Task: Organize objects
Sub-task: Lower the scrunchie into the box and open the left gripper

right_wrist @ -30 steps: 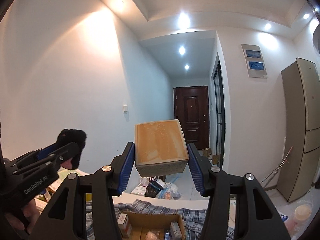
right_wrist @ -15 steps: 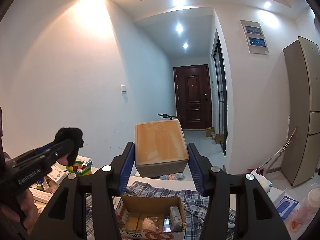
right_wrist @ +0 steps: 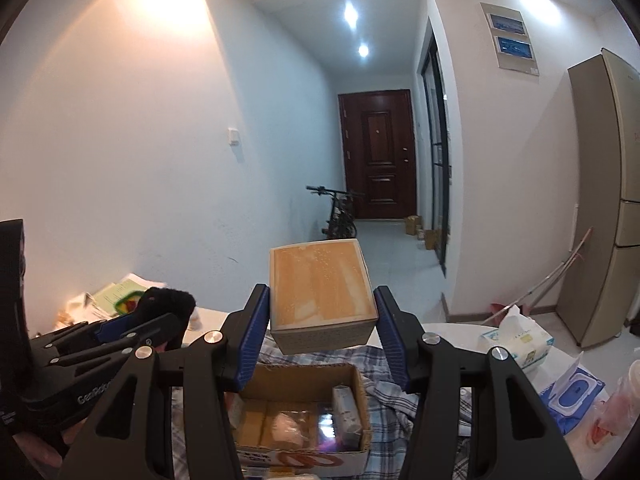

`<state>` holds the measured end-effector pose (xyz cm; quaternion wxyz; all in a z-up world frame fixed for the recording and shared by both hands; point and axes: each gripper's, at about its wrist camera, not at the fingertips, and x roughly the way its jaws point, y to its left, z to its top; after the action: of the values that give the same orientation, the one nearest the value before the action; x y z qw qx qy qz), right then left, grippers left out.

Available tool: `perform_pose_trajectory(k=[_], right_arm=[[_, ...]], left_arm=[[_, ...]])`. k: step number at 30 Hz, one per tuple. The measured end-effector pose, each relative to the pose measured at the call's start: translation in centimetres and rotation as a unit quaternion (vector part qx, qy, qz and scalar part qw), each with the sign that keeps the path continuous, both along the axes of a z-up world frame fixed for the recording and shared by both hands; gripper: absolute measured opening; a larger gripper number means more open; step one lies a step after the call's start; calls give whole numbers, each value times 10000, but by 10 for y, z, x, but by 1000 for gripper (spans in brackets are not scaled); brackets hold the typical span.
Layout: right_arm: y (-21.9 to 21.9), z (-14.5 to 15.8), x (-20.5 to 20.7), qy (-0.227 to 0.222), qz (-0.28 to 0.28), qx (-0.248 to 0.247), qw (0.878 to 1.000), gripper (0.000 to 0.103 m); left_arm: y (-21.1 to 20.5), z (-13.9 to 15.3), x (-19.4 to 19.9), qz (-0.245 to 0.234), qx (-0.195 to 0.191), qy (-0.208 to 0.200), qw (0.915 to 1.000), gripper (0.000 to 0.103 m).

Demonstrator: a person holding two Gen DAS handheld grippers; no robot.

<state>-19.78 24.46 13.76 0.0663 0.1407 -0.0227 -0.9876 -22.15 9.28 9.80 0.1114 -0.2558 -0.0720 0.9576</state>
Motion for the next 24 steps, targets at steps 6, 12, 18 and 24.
perform_pose_trajectory(k=[6,12,18,24], right_arm=[[2,-18,-21,-522,126,-119,9985,51],[-1,-31,-35,-781,221,-28,9967,51],[-6,-39,-43,-921,196,-17,9956,51],[-6,-39,-44,-940,195,-15,9954,51]], left_arm=[[11,-30,-18,-17,-223,-306,9993,42],[4,-56,-45,-235,109,-788,9965,42],[5,-72,-55,-484,339,-1001,9932,42],[5,-76,-59,-472,336,-1081,9924,42]])
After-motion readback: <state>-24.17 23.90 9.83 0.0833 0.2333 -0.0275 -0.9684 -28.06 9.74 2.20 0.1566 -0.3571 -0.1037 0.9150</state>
